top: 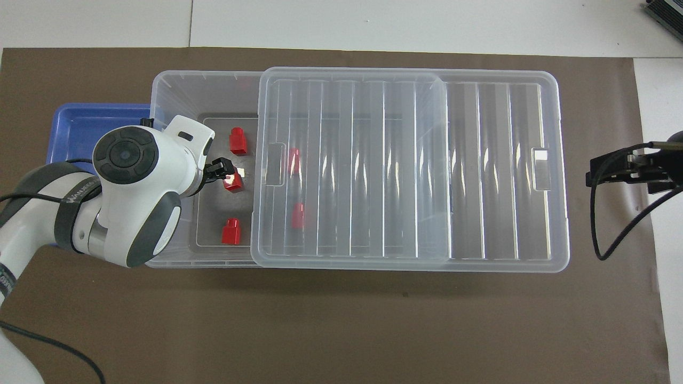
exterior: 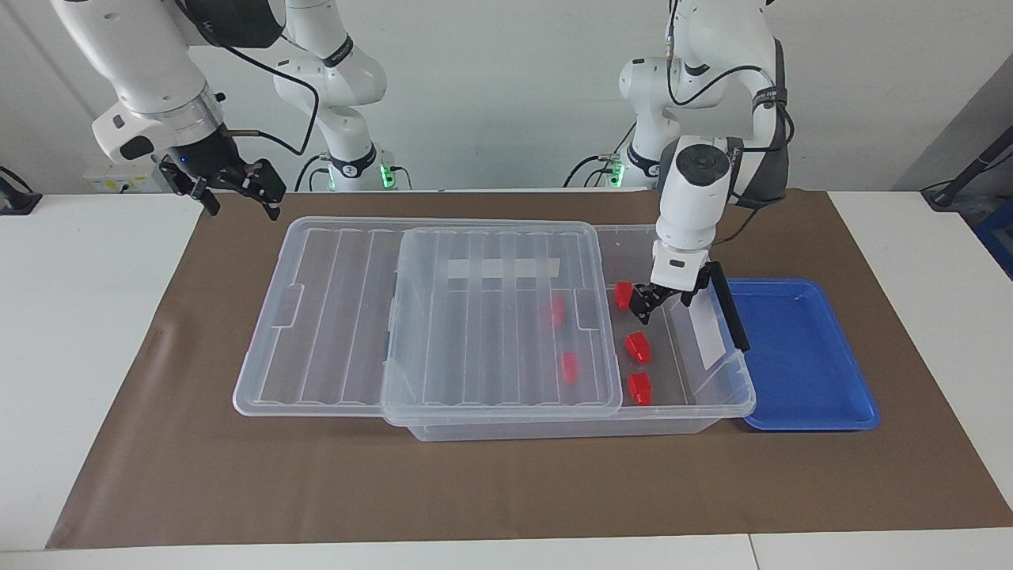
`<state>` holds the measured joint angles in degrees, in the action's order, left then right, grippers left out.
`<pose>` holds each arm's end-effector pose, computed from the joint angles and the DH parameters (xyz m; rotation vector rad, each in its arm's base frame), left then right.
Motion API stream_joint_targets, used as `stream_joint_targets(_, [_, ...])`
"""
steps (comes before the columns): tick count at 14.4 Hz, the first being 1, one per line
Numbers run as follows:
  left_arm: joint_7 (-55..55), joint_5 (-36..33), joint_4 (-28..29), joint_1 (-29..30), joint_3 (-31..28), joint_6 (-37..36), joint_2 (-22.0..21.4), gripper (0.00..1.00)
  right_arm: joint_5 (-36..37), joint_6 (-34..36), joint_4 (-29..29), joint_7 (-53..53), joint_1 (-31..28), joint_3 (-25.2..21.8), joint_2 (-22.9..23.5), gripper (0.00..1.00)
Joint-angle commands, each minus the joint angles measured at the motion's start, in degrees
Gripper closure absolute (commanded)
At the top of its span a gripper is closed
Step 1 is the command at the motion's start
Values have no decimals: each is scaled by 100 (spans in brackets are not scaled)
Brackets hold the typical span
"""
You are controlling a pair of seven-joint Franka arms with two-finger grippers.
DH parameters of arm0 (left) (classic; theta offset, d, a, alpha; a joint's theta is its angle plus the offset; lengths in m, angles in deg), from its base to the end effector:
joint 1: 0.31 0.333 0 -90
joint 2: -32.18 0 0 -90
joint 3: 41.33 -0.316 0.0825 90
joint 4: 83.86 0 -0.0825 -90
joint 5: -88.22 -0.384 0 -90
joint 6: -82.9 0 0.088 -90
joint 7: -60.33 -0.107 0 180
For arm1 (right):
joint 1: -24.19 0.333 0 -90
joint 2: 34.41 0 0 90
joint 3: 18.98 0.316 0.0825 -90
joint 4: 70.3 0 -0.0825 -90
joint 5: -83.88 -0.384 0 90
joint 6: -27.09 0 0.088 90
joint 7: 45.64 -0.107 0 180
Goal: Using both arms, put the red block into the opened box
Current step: 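Open the left gripper and withdraw it from the box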
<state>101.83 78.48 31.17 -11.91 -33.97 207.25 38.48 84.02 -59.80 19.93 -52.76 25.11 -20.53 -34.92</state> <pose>0.5524 -0.1813 0.4075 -3.0180 -0.4596 -0.1706 0.5459 -0.0063 0.6229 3.1285 -0.2120 -0.0771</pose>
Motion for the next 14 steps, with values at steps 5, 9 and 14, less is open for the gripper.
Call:
stream_joint_targets(5, [113,-125,-805,-88,2,-1253,-137,0,-119,-170,223,-123,-57,50,-168,0])
stream_joint_targets(9, [-19,-125,-1254,-27,-24,-1755,-225,0,-119,-161,223,-115,-57,50,-168,0])
stream_joint_targets(14, [-2168,164,-1316,815,-51,-2282,-839,0,-119,-161,232,-115,-57,50,-168,0])
